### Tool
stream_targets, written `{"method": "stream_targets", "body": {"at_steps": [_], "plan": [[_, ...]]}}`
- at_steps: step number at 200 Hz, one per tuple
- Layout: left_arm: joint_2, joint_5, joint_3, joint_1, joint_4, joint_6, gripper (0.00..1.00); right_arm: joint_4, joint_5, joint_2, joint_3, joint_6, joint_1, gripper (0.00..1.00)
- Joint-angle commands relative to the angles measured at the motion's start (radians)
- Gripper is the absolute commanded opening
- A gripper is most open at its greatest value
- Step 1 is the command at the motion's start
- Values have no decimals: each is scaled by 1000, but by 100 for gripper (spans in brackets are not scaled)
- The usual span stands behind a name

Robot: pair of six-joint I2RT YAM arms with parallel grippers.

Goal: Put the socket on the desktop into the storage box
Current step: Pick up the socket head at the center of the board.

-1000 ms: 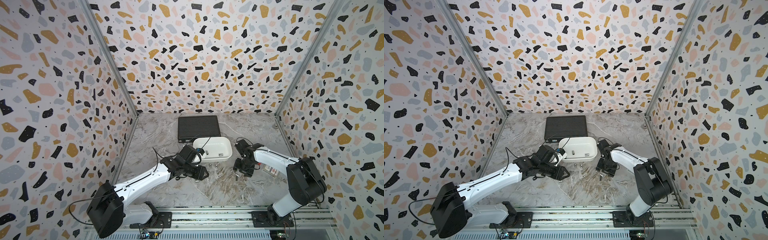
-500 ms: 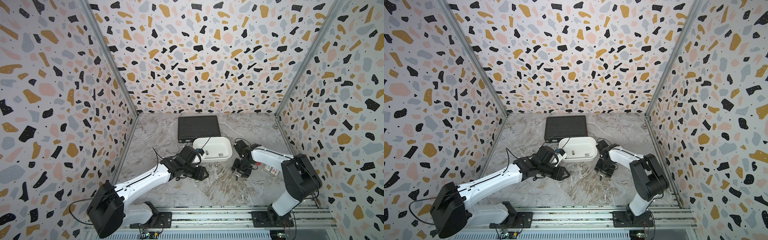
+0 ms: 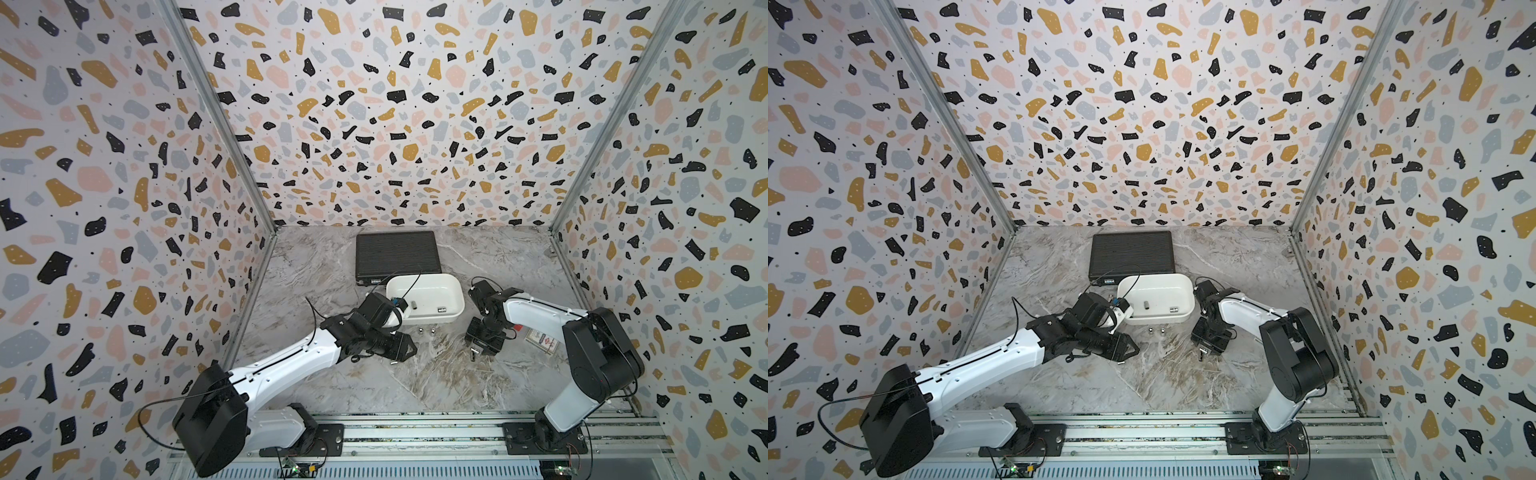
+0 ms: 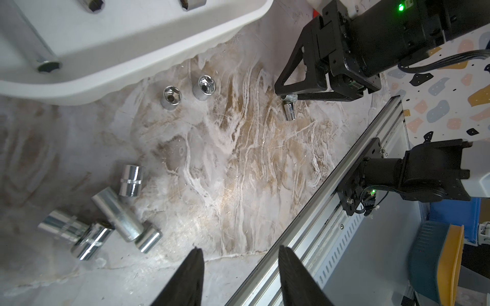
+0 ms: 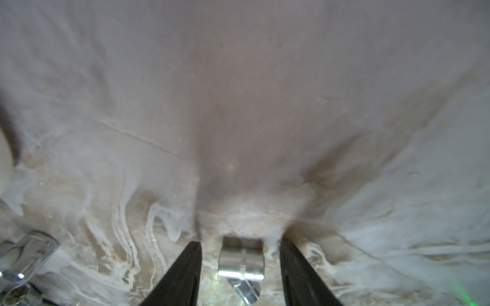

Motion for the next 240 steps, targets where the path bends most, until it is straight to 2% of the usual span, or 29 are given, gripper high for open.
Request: {"method": "stream_targets", "body": {"at_steps": [1,121,180,240], "plan": [[-21,-9,-17,-5,33,-7,50,1,-27,4,-38,18,1,52],[-26,-21,-30,-5,44,-13,49,16,-42,1,-52,23,6,41],[-25,-23,-30,-5,45,-15,49,30,-44,7,-52,26,6,29],[-24,-24,-29,-5,44,-16,49,34,-33,-5,-50,21,4,28]]}}
